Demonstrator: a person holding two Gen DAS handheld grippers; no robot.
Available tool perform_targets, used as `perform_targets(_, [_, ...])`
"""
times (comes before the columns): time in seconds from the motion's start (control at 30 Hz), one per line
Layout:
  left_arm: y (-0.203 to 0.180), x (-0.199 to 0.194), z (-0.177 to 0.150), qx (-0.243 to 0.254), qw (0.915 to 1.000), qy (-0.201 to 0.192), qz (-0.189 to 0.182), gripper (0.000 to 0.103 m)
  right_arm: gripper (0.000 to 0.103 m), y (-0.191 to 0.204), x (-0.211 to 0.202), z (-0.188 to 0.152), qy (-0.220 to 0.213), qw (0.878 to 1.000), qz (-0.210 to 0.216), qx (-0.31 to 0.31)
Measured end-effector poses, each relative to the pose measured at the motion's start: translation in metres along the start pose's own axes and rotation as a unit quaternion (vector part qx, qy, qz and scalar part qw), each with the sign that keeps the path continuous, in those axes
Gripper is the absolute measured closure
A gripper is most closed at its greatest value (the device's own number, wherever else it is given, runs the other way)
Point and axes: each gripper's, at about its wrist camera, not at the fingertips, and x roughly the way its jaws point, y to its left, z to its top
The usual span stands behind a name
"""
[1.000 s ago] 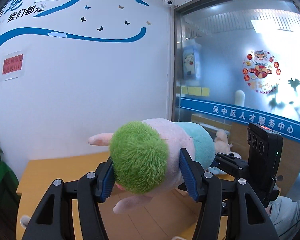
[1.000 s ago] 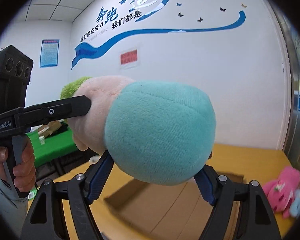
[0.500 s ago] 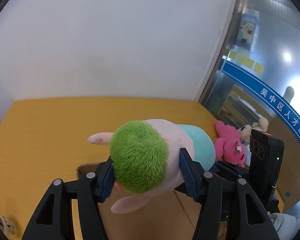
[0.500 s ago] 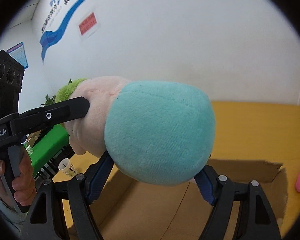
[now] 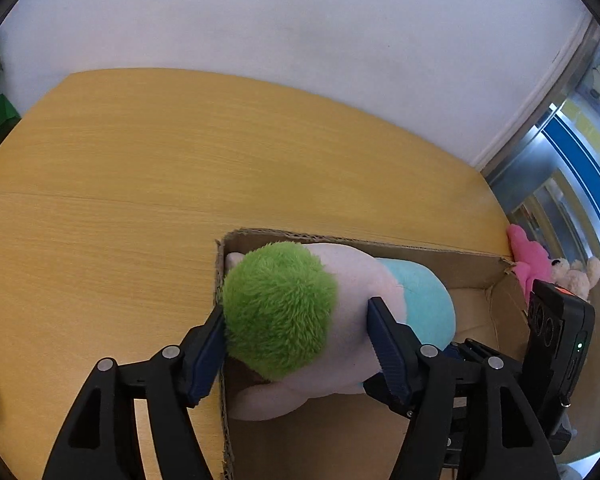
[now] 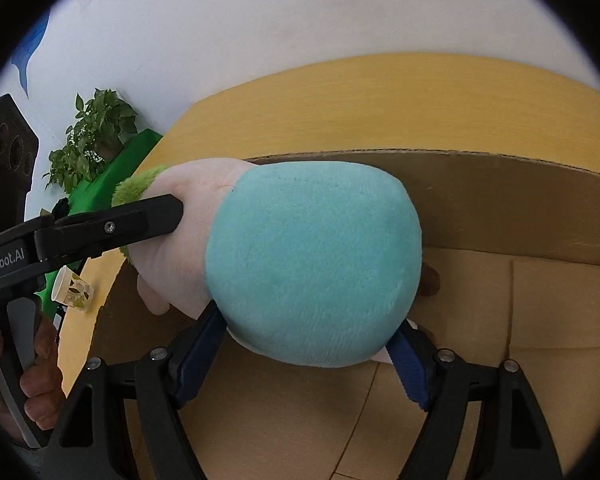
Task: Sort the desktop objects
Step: 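Carry the plush toy into the cardboard box and open both grippers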
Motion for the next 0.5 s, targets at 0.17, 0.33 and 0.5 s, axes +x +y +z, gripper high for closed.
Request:
perform_targets(0.17, [0.002, -0.038, 0.008, -0.015, 0.9987, -0.047, 0.013, 0.036, 0.017, 0.017, -0.008, 0.012, 0.020, 1.000, -0.009, -0.013])
perform_targets(0.33, [-0.017, -0.113, -0.004, 0.017, 0.9916, -0.125, 0.028, 0.028, 0.017, 0.015, -0.065, 0.008, -0.021, 1.000, -0.005, -0.019])
perform_targets(0.5, [-0.073, -0.178, -0.072, 0.090, 0.9780, -0.182, 0.045, 0.013, 0.016, 0.010, -0.164, -0.023, -0.081, 0.995, -0.012, -0.059])
